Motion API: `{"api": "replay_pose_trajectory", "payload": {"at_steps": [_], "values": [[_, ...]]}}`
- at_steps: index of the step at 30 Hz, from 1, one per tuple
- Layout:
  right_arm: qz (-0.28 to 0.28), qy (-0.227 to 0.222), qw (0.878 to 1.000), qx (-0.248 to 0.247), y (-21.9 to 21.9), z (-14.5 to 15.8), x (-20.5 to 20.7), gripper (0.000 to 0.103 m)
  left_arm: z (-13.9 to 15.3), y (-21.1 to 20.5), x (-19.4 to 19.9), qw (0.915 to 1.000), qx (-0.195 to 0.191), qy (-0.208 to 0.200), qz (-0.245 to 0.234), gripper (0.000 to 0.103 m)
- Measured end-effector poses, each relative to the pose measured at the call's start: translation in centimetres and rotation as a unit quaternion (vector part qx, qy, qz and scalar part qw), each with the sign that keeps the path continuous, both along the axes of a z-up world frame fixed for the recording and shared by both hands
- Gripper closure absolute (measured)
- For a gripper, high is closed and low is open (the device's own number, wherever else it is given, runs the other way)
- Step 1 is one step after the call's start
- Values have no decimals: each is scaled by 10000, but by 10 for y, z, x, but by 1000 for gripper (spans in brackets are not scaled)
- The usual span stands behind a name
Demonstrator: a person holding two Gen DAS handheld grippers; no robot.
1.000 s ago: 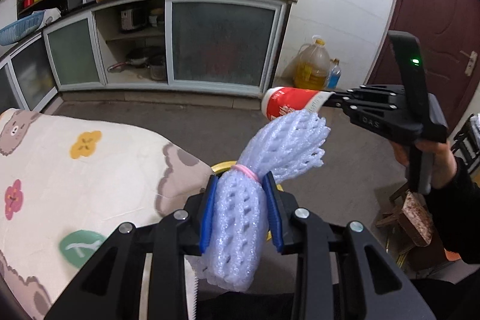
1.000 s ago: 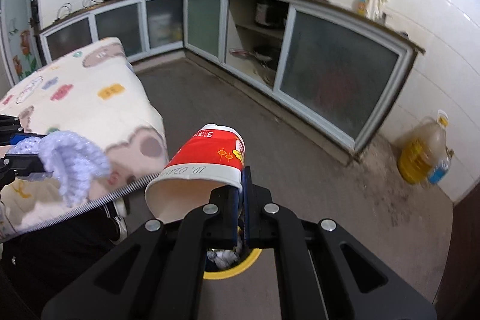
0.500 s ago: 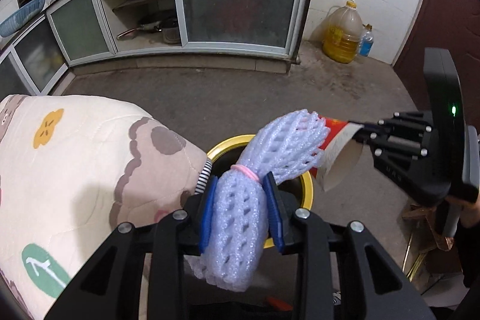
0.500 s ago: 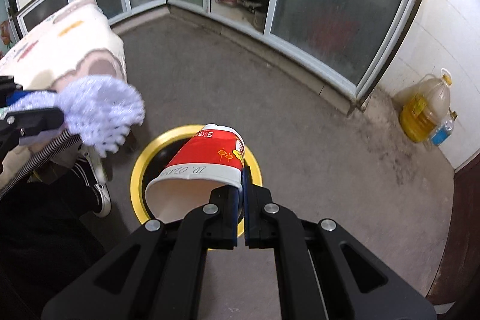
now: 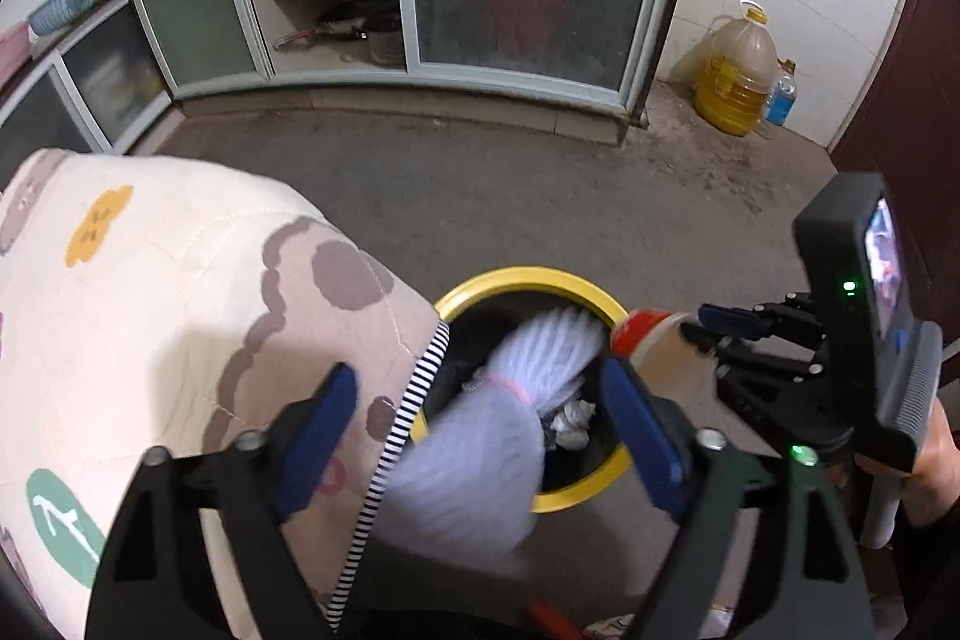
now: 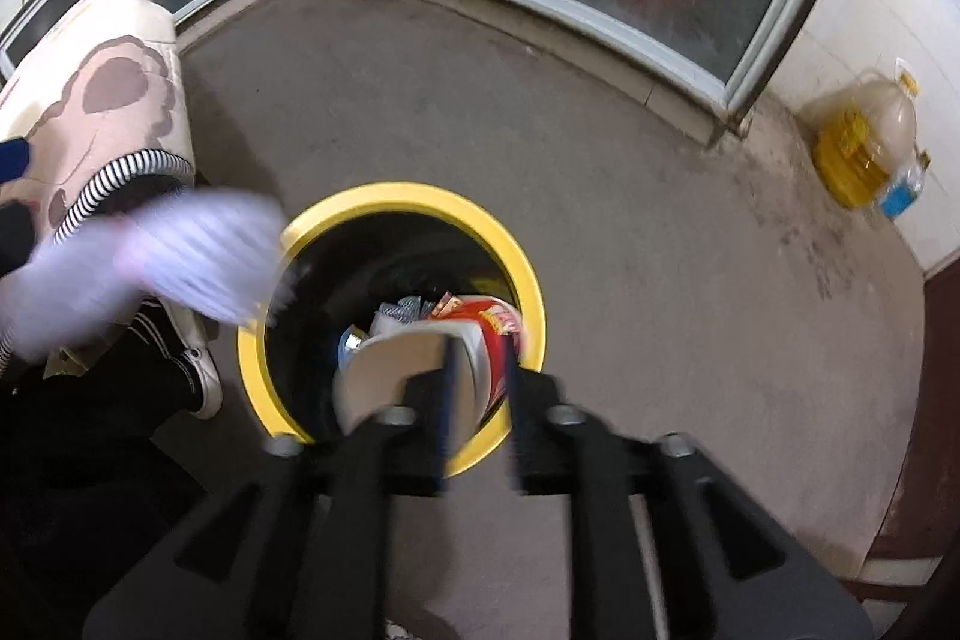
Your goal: Collect trash
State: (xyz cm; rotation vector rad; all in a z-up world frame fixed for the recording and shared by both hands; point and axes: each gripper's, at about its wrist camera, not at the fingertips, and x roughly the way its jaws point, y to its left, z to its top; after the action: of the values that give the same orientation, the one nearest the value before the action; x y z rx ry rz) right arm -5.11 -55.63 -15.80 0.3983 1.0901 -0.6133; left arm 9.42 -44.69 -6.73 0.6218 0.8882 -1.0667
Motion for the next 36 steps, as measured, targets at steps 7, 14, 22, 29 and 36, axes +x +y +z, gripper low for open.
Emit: {"api": "replay_pose_trajectory", "payload": {"at_steps": [7, 14, 22, 29, 36], "values": [[-300, -51, 9995, 13, -5, 3, -5, 55, 9, 6, 5, 9995, -160, 174, 210, 20], [-551, -589, 9964, -262, 11, 41, -35, 36, 47, 46, 6, 9953, -887, 305, 243, 12], [-671, -2106, 9741, -485, 62, 111, -79, 8, 83, 120, 15, 9808, -1790, 688, 367, 8], [-484, -2906, 9529, -728, 129, 166, -98, 8, 105, 171, -7, 9765, -2132, 266, 154, 8], [-1385, -2843, 9366, -1510, 194, 194, -121, 8, 125, 206, -50, 9632, -2415, -1143, 301, 8]]}}
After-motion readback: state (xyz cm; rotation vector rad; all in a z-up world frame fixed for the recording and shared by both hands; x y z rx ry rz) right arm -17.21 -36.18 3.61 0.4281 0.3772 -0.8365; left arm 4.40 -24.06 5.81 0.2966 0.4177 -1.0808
